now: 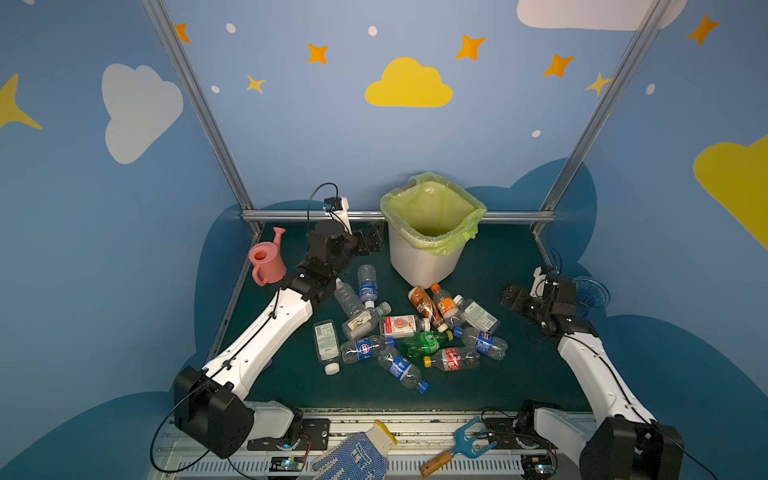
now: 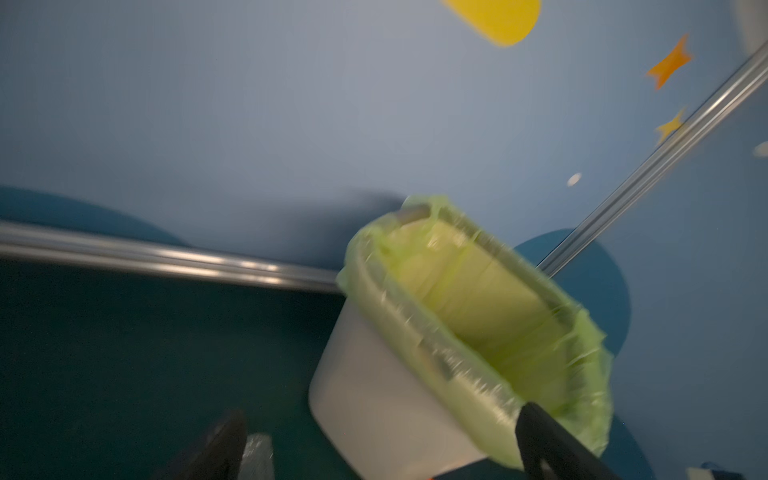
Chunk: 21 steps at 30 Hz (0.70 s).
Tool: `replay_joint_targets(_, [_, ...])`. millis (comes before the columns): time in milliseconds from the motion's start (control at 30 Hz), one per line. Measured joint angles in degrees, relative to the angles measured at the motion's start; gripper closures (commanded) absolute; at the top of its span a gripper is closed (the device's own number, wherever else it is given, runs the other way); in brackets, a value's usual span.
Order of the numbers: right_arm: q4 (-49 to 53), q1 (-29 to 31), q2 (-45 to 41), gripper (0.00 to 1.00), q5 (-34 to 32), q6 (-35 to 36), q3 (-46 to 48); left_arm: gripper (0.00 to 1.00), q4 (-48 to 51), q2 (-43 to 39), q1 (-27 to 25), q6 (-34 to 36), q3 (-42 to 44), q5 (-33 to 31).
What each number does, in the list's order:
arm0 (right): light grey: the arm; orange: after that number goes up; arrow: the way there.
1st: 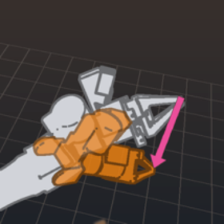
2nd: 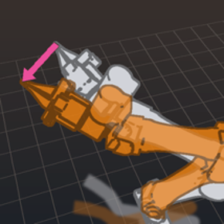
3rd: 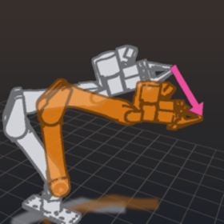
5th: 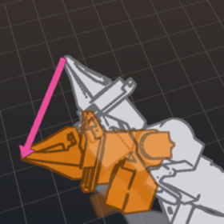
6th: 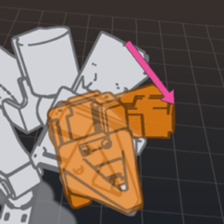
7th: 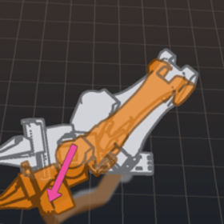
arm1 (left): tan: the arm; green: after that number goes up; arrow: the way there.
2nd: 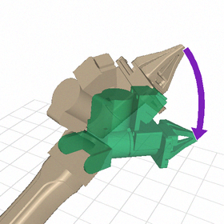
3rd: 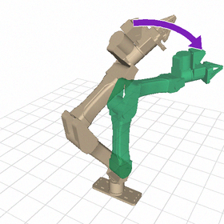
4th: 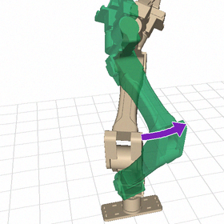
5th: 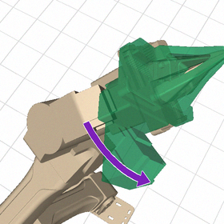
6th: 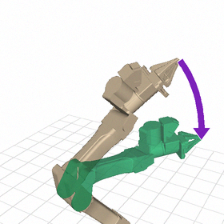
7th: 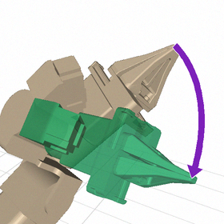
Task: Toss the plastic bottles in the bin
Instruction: 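Lower the left gripper back toward the Nescafe coffee bottle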
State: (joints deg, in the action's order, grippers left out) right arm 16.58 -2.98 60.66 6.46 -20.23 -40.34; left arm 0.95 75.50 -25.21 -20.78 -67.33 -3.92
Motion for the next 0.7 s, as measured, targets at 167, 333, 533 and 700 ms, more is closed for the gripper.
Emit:
replay_joint_targets(167, [2.56,1.33,-0.87,0.02,-0.13,-5.03,2.19,0.0,1.55,-6.95,1.51,-4.37,13.05,-6.95])
replay_joint_targets(333, [5.38,1.6,-2.43,0.02,-0.87,-8.15,4.59,0.0,4.52,-12.7,2.75,-8.2,21.62,-12.98])
replay_joint_targets(533, [5.11,1.64,-2.25,0.02,-1.97,-9.2,4.61,0.0,13.84,-13.46,4.94,-10.08,23.06,-18.84])
replay_joint_targets(700, [3.87,1.64,0.04,0.02,-2.47,-9.33,4.59,0.0,20.52,-12.31,7.8,-9.62,23.15,-22.27])
